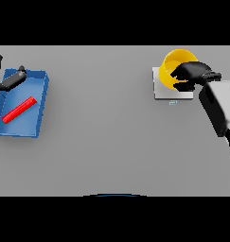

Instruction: Pick up the red beaker and tilt it to pour out 1 green nut into yellow bowl. Pick up the yellow bowl and place it on the metallic measuring scale.

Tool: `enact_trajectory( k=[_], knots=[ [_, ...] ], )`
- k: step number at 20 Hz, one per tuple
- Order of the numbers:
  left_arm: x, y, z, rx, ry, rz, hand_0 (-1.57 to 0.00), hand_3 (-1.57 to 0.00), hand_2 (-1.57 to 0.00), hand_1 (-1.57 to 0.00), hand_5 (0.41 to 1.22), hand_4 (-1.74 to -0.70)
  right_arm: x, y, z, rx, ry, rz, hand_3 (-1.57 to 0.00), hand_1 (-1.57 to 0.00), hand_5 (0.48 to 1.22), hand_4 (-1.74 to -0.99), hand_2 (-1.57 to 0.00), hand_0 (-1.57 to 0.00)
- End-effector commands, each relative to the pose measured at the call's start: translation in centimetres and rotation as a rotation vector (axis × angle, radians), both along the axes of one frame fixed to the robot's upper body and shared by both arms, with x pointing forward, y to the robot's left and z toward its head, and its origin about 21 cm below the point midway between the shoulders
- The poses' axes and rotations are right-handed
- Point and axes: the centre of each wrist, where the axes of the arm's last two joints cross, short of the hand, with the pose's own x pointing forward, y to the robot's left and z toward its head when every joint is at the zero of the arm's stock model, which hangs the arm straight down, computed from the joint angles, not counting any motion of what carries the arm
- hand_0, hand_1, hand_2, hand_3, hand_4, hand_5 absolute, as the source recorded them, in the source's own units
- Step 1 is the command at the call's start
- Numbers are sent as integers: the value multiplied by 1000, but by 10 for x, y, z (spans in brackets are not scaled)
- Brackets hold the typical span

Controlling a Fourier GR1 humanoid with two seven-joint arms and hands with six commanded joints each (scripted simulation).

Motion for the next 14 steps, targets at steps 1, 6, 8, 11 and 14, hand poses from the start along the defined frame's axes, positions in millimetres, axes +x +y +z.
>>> enact_trajectory(
  k=[1,6,8,11,14],
  knots=[
    [1,1,-3,-5,11,13,1,1,1,1,744,-815,1,-3,0,5,8,5,-762,-866,983,-1504,-954,-975],
    [1,3,-4,3,3,13,1,1,1,1,739,-809,3,-5,-2,0,35,19,-572,-283,799,-1397,-449,-319],
    [3,2,-3,0,6,16,1,1,1,1,737,-811,5,-3,-2,-5,46,38,-507,-181,766,-1372,-336,-204],
    [2,2,-3,-3,-1,12,1,1,1,1,734,-812,7,-2,-3,-22,58,52,-413,-92,741,-1336,-207,-104],
    [5,0,-2,-7,-3,20,1,1,1,1,734,-821,7,-1,-5,-34,60,51,-348,-47,733,-1308,-115,-53]
  ],
)
